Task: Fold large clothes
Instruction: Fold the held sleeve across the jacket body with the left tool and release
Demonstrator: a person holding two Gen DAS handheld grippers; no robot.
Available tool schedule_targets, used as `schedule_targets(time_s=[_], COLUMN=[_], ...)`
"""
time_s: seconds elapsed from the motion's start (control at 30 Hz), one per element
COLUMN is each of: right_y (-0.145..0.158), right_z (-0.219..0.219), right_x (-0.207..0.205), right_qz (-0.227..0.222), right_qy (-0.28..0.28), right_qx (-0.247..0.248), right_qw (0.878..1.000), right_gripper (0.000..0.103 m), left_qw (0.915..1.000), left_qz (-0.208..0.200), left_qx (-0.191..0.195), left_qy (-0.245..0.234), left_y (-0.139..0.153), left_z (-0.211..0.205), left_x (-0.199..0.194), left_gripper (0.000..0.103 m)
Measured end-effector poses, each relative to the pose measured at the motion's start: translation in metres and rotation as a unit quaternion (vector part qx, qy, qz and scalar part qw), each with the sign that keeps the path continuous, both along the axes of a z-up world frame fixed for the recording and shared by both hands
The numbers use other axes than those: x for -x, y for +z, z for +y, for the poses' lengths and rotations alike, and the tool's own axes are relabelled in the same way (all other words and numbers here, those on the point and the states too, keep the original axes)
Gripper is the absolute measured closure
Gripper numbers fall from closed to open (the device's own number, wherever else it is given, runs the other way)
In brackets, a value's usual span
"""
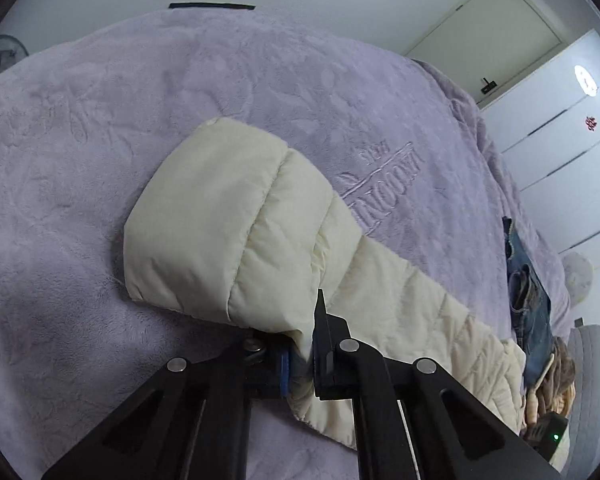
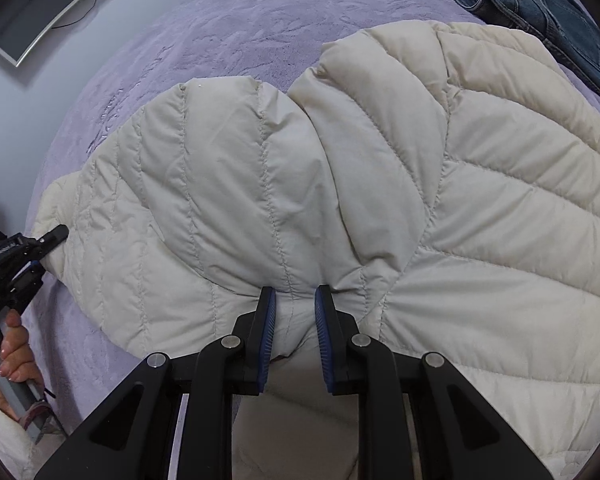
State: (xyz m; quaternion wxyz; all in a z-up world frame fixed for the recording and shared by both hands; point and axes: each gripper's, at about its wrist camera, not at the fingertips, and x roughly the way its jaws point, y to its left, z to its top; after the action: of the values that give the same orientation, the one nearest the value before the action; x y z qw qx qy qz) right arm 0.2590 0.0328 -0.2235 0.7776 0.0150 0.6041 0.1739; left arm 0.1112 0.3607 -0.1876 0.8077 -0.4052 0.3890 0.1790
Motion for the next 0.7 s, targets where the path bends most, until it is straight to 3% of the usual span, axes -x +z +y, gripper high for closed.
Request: schedule_targets(time_s=[0.2, 0.4, 0.5, 0.7], right_y=[-0.005, 0.002, 0.012, 0.04], right_z=[-0.008, -0.022, -0.041, -0.105], right_x=[0.004, 0.005, 0.003, 0.01], right_qz=[-0.006, 0.009, 0.017, -0.001], right_qy=[-0.007, -0.013, -0.027, -0.079], right_qx=[-0.007, -0.037, -0.061, -0.077], right_qw=[1.0, 0.999, 0.998, 0.994], right_gripper=[0.081, 0.081, 0.08, 0.08], left_qw=[0.9937, 0.9742, 0.9624, 0.9409], left_qz=[-0.081, -0.129, -0.134, -0.089], left_qx=[-0.011, -0.042, -0.049, -0.084], left_qy=[-0.076, -0.18, -0.231, -0.316], left_y=[0.066, 0.118, 0.127, 0.109], left_z=[-0.042, -0.115, -0.156, -0.238], left_x=[-0.004, -0.036, -0.049, -0.067], left_gripper=[0.094, 0.094, 0.094, 0.094])
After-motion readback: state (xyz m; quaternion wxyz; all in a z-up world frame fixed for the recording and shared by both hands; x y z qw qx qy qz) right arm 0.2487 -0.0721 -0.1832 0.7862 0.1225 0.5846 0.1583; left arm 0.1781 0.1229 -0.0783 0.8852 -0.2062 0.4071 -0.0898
